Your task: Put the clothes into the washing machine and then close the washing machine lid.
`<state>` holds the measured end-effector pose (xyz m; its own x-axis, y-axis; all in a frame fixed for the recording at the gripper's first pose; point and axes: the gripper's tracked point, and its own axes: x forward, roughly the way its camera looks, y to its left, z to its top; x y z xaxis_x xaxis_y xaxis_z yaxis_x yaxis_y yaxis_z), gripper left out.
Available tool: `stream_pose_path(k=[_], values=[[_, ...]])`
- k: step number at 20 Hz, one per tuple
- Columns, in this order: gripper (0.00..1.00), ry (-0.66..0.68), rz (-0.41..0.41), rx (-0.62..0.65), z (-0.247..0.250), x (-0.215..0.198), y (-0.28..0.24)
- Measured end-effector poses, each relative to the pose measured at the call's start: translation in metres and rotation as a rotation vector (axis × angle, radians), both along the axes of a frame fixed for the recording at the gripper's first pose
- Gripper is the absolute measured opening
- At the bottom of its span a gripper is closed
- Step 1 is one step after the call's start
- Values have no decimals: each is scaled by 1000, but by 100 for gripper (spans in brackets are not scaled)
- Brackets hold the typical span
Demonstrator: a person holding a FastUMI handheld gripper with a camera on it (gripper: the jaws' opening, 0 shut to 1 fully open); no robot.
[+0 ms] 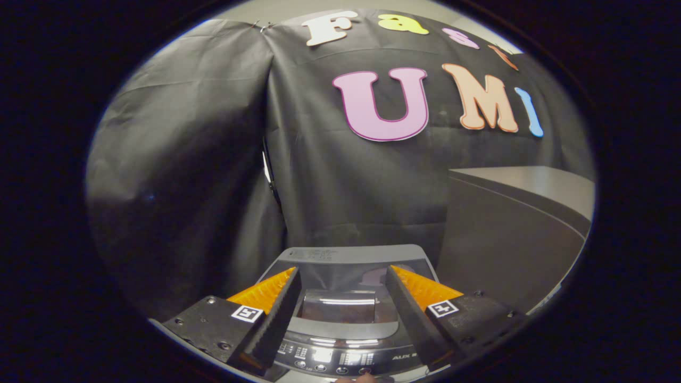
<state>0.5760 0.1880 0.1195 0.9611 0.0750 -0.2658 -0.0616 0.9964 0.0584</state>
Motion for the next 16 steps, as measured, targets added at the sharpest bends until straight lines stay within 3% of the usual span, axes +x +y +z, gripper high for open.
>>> stream_pose_path(k=[4,16], values=[[97,3,-14,64,1,-13,0],[97,-115,-50,90,14,-47,-19]])
